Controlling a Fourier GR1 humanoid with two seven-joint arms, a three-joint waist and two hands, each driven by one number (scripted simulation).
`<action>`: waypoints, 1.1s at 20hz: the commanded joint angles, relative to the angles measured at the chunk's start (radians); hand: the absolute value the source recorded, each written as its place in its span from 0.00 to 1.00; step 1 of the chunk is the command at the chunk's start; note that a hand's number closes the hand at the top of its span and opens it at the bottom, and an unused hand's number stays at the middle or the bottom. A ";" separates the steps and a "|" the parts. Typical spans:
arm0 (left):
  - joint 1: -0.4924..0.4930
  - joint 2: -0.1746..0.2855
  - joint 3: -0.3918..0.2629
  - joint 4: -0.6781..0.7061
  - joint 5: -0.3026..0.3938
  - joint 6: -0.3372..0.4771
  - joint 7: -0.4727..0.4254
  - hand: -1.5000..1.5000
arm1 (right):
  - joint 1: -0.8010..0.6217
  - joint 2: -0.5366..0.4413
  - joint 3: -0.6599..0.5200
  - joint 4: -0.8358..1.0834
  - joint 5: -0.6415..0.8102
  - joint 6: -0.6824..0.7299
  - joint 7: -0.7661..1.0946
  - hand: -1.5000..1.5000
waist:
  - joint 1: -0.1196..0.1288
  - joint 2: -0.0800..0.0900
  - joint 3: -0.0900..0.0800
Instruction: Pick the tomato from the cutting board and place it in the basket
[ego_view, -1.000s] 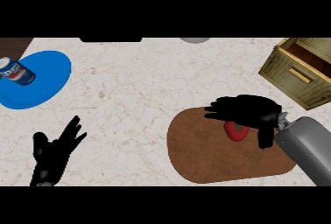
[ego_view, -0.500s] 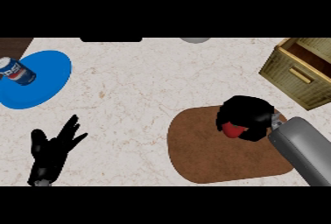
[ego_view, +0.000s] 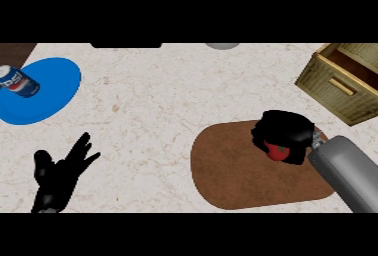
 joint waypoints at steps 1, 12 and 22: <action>0.079 0.024 0.013 0.037 0.012 -0.029 0.019 0.50 | 0.134 -0.138 -0.069 -0.104 -0.028 -0.030 -0.021 1.00 | -0.030 0.002 -0.011; 0.121 -0.004 0.032 0.009 0.003 0.034 0.038 0.50 | 0.463 -0.388 -0.477 -0.252 -0.530 0.072 -0.179 1.00 | -0.114 -0.007 -0.012; 0.160 0.009 0.042 0.024 0.005 0.001 -0.009 0.50 | 0.445 -0.449 -0.806 -0.260 -1.195 0.423 0.022 1.00 | -0.093 -0.004 -0.019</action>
